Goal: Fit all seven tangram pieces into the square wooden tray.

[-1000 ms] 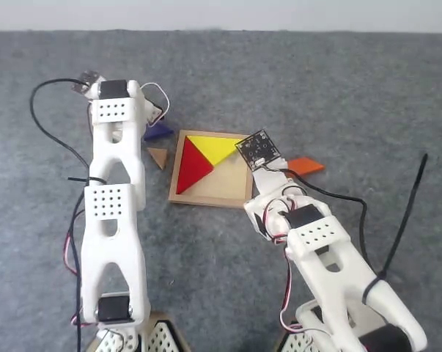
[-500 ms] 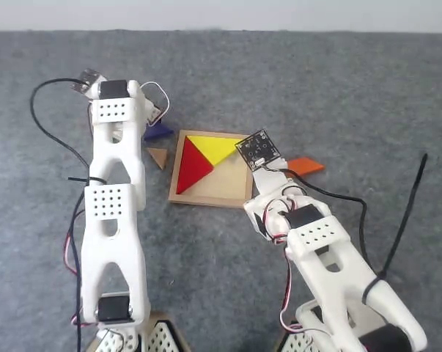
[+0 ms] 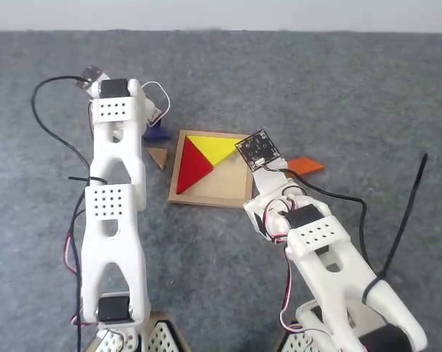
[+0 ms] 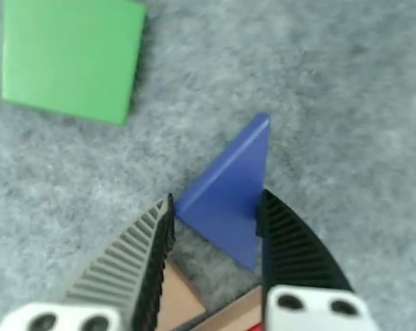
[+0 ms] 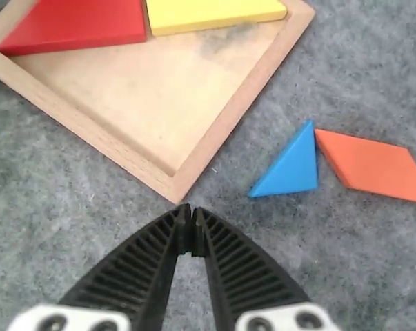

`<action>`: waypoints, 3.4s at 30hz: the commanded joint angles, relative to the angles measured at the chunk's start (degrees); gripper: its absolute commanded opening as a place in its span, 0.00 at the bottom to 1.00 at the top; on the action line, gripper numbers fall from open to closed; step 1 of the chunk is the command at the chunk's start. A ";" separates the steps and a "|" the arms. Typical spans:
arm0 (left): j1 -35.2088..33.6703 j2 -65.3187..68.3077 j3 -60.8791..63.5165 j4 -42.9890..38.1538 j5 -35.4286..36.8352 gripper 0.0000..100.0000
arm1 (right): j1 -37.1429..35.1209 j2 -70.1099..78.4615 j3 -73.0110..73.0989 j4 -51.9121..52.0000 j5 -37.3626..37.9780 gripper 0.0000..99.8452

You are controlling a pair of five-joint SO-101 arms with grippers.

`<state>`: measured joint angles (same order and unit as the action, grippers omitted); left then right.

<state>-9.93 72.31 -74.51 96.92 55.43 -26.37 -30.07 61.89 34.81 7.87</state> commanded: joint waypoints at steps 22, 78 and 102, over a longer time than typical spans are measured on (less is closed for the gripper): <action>0.62 -1.05 -5.58 3.43 -9.93 0.02 | -0.22 -0.75 -0.26 -0.75 0.79 0.01; -1.14 4.84 -15.60 3.96 -58.64 0.01 | -0.31 -1.27 0.35 -0.92 0.79 0.01; -10.11 -61.54 89.71 -17.93 -67.16 0.01 | -0.31 -0.84 0.44 -1.10 2.37 0.01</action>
<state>-17.49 28.62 -4.70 87.43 -7.43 -26.37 -30.07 62.86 34.81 9.54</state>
